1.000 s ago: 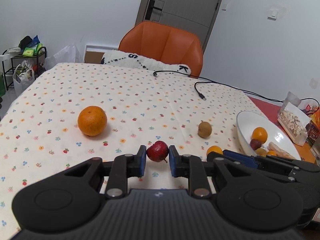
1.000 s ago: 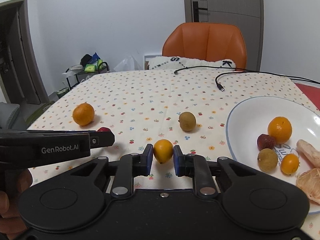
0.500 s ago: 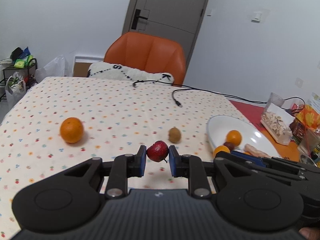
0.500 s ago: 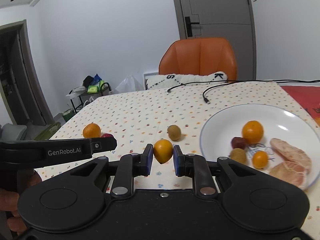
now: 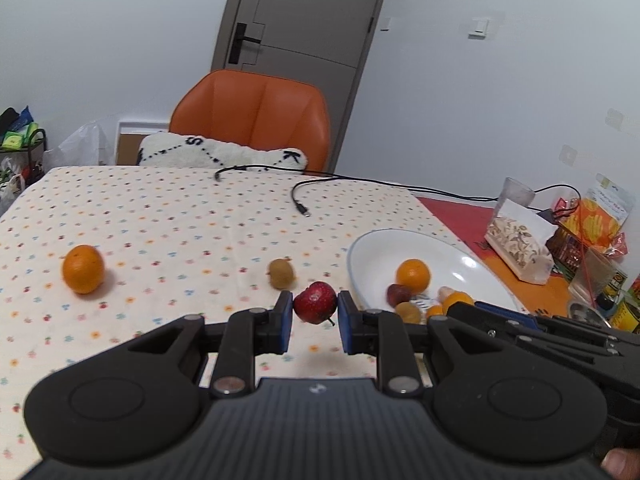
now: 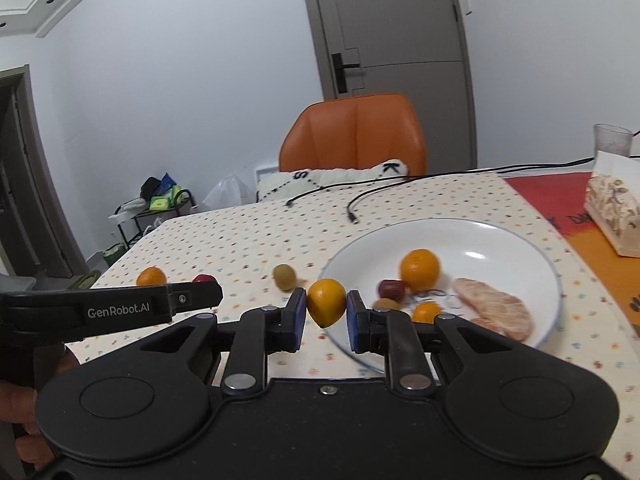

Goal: Organize fruits
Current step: 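Carry the plum in the left tool while the right tool carries the kumquat to the plate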

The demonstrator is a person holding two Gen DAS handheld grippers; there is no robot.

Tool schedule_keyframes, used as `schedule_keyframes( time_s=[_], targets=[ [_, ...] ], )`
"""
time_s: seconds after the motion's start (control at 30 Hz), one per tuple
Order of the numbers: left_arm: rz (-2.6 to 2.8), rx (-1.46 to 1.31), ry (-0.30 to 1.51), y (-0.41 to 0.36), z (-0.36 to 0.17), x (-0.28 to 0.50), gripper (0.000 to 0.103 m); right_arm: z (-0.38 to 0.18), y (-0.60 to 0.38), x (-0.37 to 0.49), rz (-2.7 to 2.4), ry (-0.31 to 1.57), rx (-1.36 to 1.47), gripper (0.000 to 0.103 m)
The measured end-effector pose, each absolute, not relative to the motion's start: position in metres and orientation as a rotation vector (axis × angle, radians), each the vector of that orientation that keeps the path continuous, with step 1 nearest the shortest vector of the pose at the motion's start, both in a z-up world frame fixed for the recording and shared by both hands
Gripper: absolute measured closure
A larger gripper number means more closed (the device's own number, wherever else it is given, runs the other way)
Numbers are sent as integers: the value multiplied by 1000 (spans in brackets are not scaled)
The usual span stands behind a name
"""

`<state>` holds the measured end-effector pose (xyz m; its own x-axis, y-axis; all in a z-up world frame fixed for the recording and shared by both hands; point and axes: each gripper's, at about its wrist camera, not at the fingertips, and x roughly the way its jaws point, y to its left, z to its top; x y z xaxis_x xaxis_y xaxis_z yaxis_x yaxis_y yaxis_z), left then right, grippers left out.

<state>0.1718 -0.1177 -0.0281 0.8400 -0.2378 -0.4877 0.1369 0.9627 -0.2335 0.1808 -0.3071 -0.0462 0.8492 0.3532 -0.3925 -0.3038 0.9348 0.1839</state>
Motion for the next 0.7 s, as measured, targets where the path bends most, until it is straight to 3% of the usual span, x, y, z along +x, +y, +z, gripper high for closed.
schedule_keyframes(
  time_s=[0.7],
  targets=[
    [-288,-159,551,-170,-31,196,81,-50,-367,185,209,429,159,83]
  ],
)
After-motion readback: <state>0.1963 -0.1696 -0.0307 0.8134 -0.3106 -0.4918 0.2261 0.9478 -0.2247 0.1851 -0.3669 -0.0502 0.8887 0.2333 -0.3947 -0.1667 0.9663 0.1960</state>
